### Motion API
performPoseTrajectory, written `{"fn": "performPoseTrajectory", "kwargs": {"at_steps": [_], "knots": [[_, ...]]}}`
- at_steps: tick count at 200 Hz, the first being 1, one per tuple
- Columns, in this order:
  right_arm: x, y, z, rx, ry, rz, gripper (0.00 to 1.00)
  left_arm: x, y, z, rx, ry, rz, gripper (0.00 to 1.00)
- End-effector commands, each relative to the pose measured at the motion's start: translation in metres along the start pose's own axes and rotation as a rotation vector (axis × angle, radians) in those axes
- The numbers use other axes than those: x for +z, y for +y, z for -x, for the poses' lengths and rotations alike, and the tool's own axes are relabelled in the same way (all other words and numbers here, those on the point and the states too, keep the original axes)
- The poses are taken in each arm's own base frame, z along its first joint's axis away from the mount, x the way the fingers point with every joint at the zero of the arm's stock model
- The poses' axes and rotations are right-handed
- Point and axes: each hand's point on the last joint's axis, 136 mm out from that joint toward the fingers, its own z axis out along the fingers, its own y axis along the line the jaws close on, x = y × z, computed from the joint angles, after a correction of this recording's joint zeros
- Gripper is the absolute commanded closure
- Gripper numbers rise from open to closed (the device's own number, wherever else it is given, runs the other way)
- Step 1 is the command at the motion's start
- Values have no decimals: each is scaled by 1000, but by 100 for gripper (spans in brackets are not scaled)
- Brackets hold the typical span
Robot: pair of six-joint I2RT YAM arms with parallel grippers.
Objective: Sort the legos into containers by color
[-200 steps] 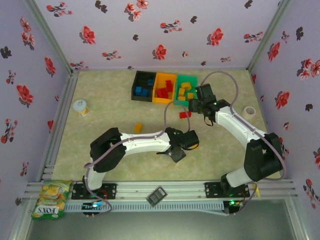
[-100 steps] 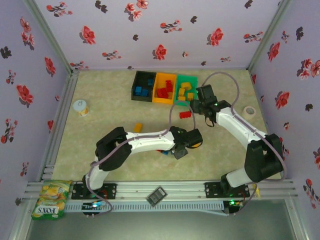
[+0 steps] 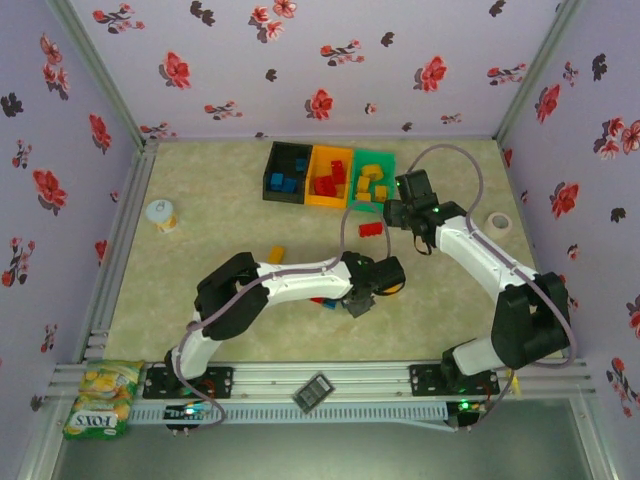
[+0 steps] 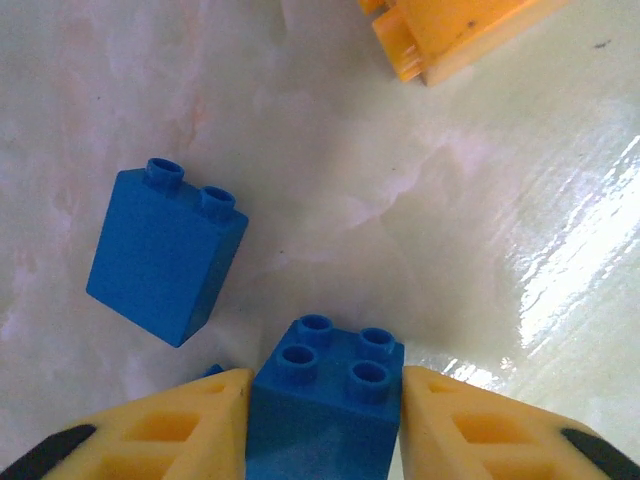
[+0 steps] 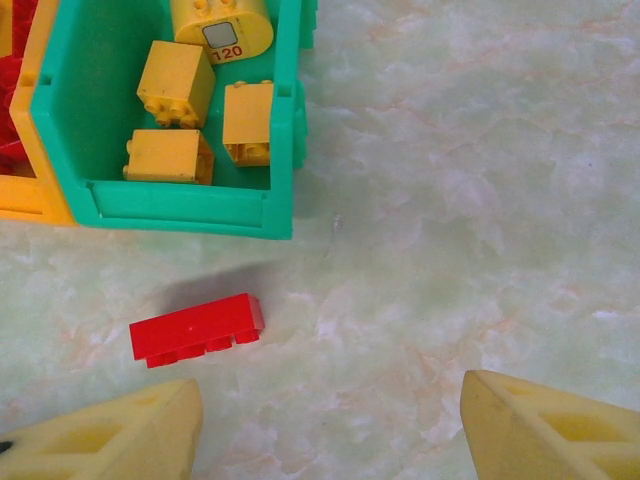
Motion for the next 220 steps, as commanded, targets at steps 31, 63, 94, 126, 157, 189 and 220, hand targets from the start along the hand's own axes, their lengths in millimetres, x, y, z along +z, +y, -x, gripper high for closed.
{"fn": "performPoseTrajectory", "kwargs": {"at_steps": [31,63,94,126,157,189,220], "knots": [[-10,-11,3,22,-23,-30,30,0,7,0,-39,14,-4,69],[-11,-15,4,28,-28,-36,30,-16,33,12,-145,-40,5,73],[-13,-21,3,38,-33,-42,30,-40,77,26,-291,-119,21,73],[-14,-24,1,46,-32,-43,30,-61,135,42,-461,-214,45,73],[-15,-25,-1,50,-32,-39,30,-71,210,46,-630,-271,139,73],[-12,-23,-9,61,-12,-24,30,-69,294,49,-782,-320,214,74],[-9,-22,-19,66,7,-10,31,-55,361,56,-863,-352,278,74]]}}
